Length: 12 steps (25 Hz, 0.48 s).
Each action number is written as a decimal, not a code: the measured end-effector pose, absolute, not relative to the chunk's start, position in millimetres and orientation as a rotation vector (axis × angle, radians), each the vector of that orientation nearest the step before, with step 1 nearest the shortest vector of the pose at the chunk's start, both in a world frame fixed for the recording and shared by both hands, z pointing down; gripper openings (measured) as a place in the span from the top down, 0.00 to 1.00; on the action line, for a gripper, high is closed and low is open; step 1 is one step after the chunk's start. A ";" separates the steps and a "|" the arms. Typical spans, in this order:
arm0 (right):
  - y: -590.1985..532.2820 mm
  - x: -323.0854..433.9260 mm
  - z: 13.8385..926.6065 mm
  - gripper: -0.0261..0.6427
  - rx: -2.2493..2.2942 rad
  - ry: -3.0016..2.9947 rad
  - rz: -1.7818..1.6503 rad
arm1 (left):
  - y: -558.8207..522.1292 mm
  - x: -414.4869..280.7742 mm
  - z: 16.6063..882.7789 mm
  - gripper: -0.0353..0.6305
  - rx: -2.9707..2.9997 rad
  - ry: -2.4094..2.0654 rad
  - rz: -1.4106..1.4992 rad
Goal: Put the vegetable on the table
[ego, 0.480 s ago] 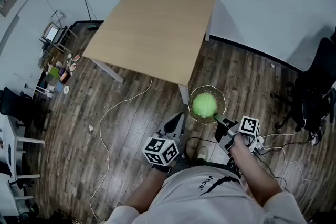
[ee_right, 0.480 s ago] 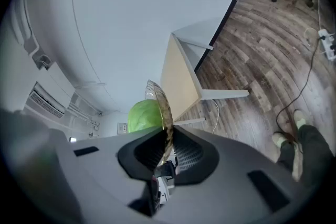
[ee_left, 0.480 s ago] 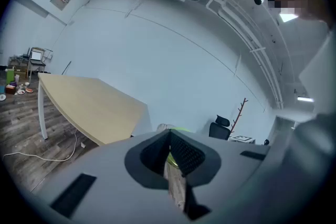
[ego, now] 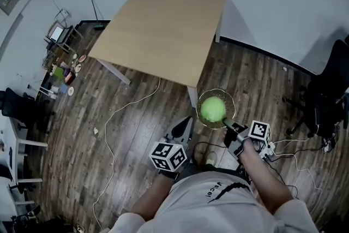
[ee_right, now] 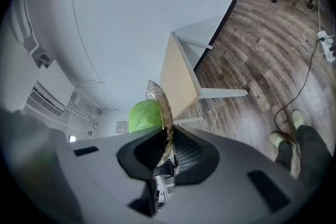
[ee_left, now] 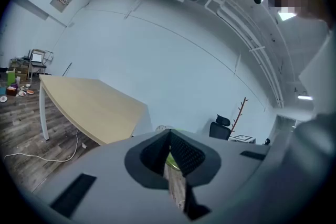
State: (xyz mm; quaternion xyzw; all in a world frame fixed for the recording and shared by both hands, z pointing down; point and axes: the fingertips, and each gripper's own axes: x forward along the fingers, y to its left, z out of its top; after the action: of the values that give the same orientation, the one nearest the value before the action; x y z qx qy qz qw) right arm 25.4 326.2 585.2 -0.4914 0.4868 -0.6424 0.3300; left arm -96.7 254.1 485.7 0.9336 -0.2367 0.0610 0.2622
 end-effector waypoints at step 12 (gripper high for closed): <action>326.5 33.0 585.8 0.90 -1.287 1.293 -1.677 | 257.9 -92.2 478.5 0.93 2.551 -0.679 0.163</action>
State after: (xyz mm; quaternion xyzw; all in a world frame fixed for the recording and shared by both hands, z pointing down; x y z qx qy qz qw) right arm 33.0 326.5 585.8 -0.4911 0.4934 -0.6399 0.3254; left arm -92.2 257.9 478.5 0.9349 -0.2488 0.0598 0.2458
